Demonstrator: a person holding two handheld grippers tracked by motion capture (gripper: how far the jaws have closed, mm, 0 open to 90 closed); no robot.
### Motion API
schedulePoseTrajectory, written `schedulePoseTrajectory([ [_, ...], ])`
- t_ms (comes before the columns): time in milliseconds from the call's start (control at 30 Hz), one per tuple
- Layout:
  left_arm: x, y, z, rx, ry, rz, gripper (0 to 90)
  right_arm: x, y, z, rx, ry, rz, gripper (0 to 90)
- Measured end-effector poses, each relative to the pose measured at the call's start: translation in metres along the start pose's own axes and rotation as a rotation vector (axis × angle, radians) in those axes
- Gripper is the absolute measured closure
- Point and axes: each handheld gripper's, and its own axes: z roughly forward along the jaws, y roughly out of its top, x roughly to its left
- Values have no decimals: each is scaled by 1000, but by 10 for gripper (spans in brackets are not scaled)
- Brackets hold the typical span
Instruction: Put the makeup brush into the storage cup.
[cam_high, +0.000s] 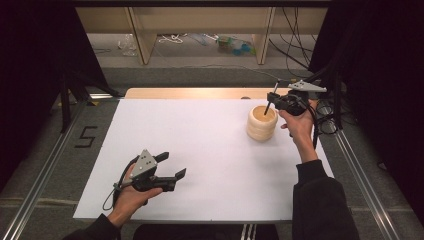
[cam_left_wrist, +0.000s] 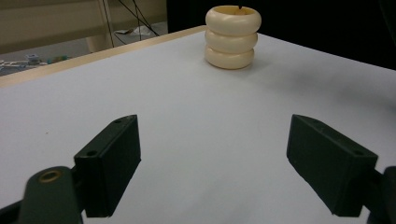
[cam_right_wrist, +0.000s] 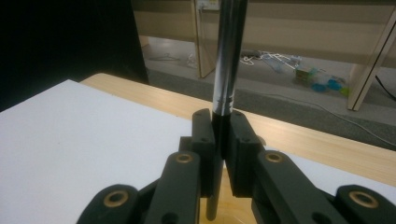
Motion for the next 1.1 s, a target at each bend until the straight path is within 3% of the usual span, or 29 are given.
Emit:
schedulePoseTrajectory([
  [300, -1, 1, 0, -2, -7, -8, 177, -6, -6, 11, 32, -13, -8, 838],
  [500, 0, 1, 0, -4, -5, -1, 177, -6, -12, 19, 46, -2, -3, 837],
  [633, -1, 1, 0, -7, -6, -4, 177, -7, -15, 21, 84, 3, -1, 837],
  [667, 0, 1, 0, -5, -6, -1, 177, -7, -16, 23, 68, 10, 3, 836],
  [1100, -1, 0, 0, -5, -8, -5, 177, -3, -25, 32, 160, 11, 0, 835],
])
